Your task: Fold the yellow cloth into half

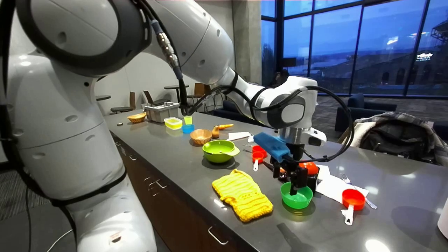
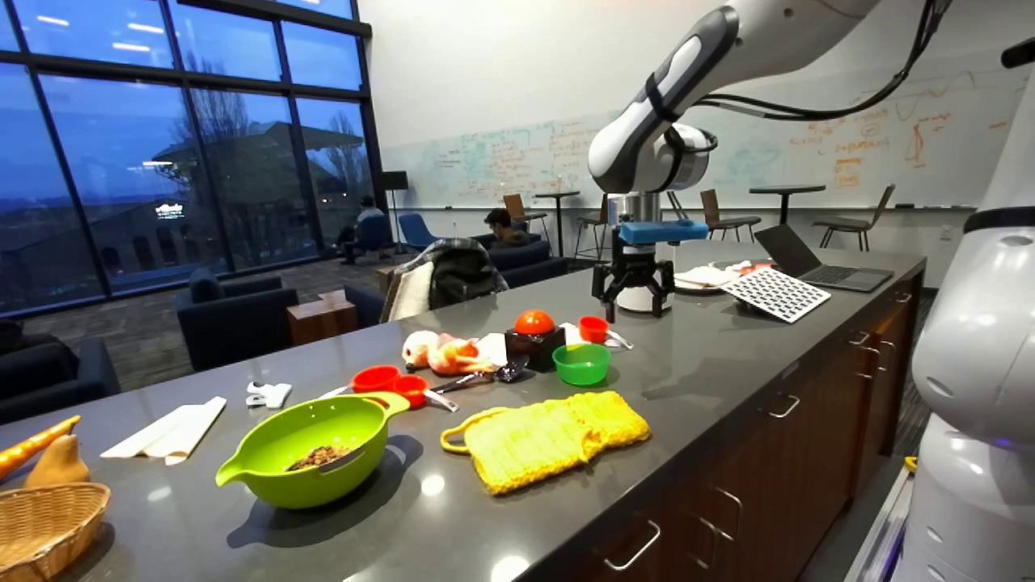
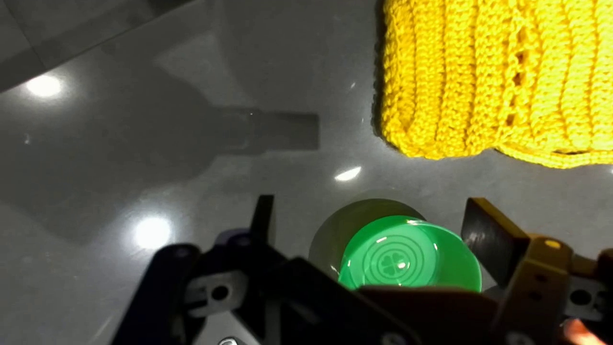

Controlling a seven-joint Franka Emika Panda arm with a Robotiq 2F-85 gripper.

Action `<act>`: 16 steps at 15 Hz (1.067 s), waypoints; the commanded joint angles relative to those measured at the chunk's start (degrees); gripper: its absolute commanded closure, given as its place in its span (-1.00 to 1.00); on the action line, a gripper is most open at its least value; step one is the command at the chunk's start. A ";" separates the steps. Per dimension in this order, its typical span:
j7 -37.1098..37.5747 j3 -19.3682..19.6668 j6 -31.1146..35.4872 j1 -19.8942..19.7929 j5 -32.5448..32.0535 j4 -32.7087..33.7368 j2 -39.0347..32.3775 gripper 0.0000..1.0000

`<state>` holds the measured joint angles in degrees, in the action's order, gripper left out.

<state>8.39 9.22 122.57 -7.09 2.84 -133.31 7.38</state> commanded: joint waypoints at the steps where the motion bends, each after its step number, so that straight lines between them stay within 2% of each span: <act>1: -0.06 -0.51 -0.12 -0.59 0.06 0.08 0.11 -1.00; 4: -0.91 -0.63 -0.57 -0.27 0.81 0.14 -0.23 -1.00; 11: -3.53 -1.61 -2.66 1.03 9.75 -0.84 -3.32 -1.00; 16: -3.46 -2.59 -1.19 1.51 13.73 -2.45 -6.31 -1.00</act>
<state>5.92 7.16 120.69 -5.75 13.95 -134.60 2.15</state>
